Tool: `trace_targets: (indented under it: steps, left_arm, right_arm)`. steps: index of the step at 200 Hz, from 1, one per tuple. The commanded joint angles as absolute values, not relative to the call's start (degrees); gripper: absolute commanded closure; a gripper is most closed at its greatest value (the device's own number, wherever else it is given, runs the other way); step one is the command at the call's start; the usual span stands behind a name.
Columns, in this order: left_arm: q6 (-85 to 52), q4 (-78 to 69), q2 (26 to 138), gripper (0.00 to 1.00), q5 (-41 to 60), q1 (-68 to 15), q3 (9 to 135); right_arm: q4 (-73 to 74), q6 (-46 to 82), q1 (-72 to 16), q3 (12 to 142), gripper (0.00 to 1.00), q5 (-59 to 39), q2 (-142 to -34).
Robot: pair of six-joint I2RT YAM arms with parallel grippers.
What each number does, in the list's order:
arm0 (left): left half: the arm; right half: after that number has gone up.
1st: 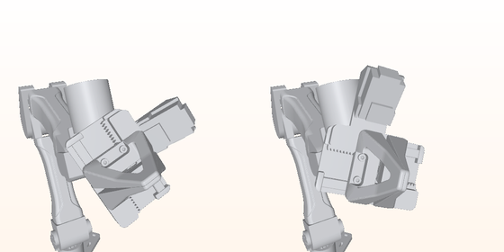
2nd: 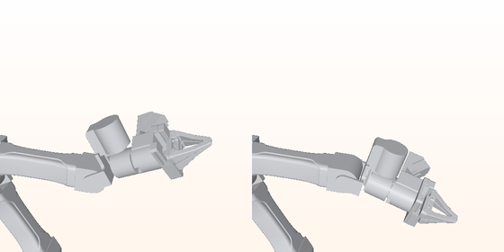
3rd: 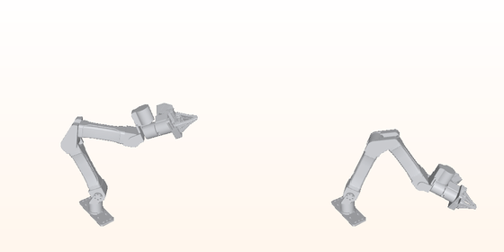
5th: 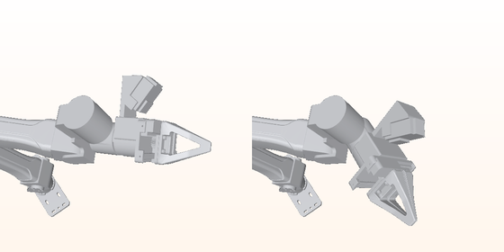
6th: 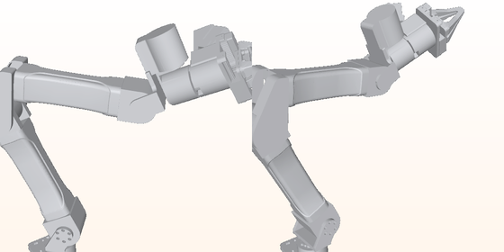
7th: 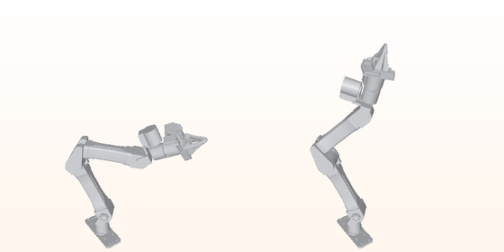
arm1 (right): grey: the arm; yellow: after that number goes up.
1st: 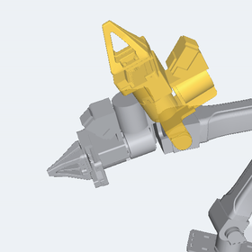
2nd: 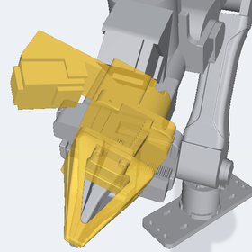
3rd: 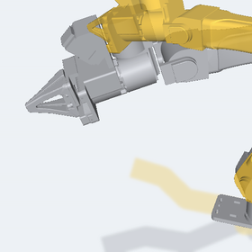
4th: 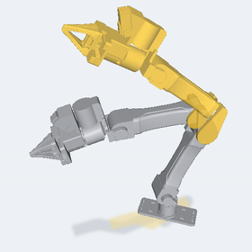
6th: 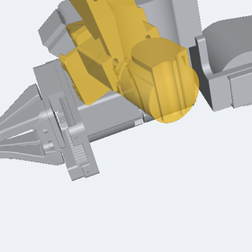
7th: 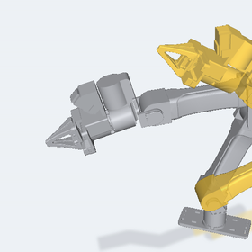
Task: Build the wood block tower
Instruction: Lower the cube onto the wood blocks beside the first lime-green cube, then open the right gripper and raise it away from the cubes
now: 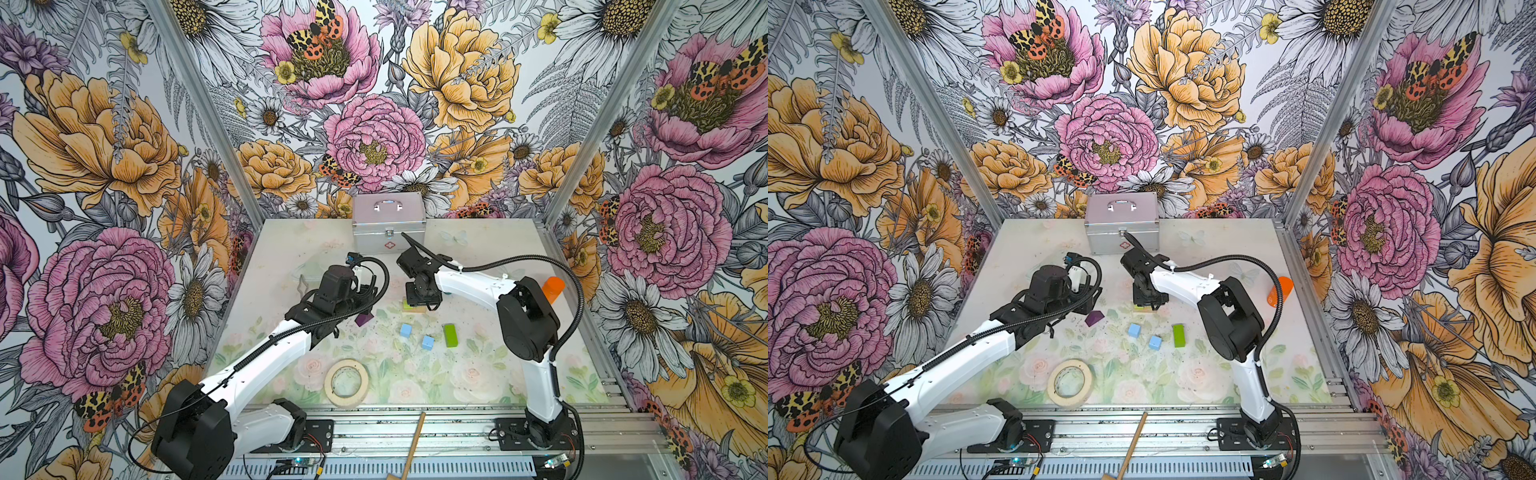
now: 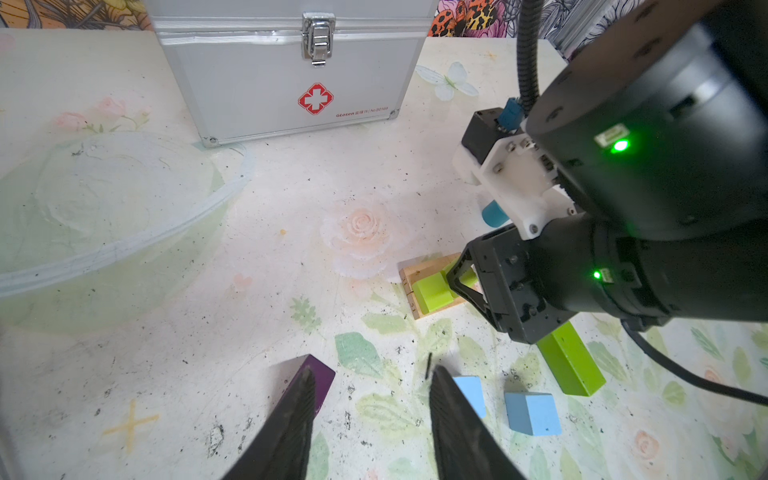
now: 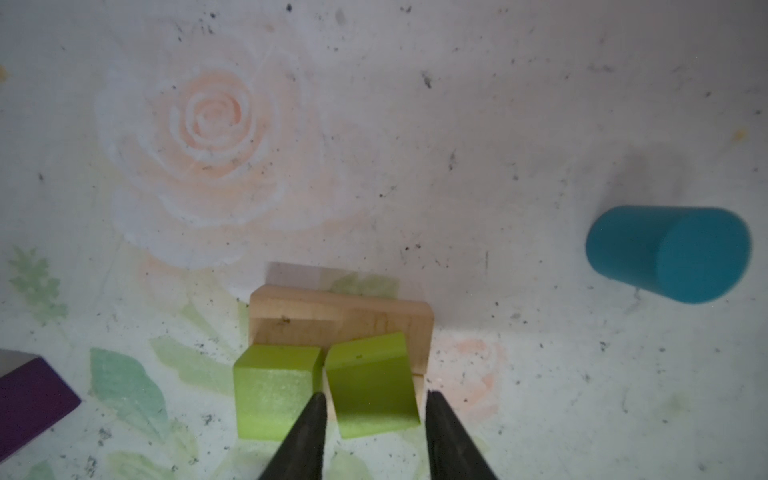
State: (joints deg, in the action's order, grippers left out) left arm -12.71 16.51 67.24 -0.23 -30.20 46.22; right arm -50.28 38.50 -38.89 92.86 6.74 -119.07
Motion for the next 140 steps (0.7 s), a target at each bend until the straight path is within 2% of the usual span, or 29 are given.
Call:
trace_targets:
  steps: [1, 61, 88, 108, 124, 129, 140]
  left_arm:
    - [-12.7, 16.4, 66.8, 0.53, -1.1, -29.8, 45.5]
    - [-13.1, 16.6, 67.2, 0.54, -0.4, -29.9, 46.0]
    - [-13.9, 16.0, 68.4, 0.65, 1.6, -30.1, 46.5]
    - [-14.8, 15.8, 70.6, 0.74, 3.6, -30.5, 47.2]
    - [-15.3, 15.8, 72.8, 0.82, 5.0, -31.1, 48.0]
    - [-15.4, 15.8, 73.6, 0.85, 5.2, -31.4, 48.3]
    - [-15.7, 16.1, 75.3, 0.92, 5.6, -31.9, 48.9]
  right_arm:
    - [-49.6, 38.9, -38.4, 93.8, 0.58, 6.8, -118.0]
    - [-49.6, 39.4, -38.3, 91.3, 0.57, 7.8, -112.2]
    - [-49.5, 39.0, -38.2, 90.1, 0.59, 9.1, -109.4]
    - [-49.4, 38.2, -37.6, 89.3, 0.7, 9.6, -107.6]
    - [-48.5, 37.3, -36.8, 88.1, 0.89, 9.5, -106.8]
    - [-47.8, 37.0, -36.5, 87.5, 1.0, 9.1, -106.4]
    - [-45.8, 36.5, -35.6, 86.0, 1.0, 7.2, -106.0]
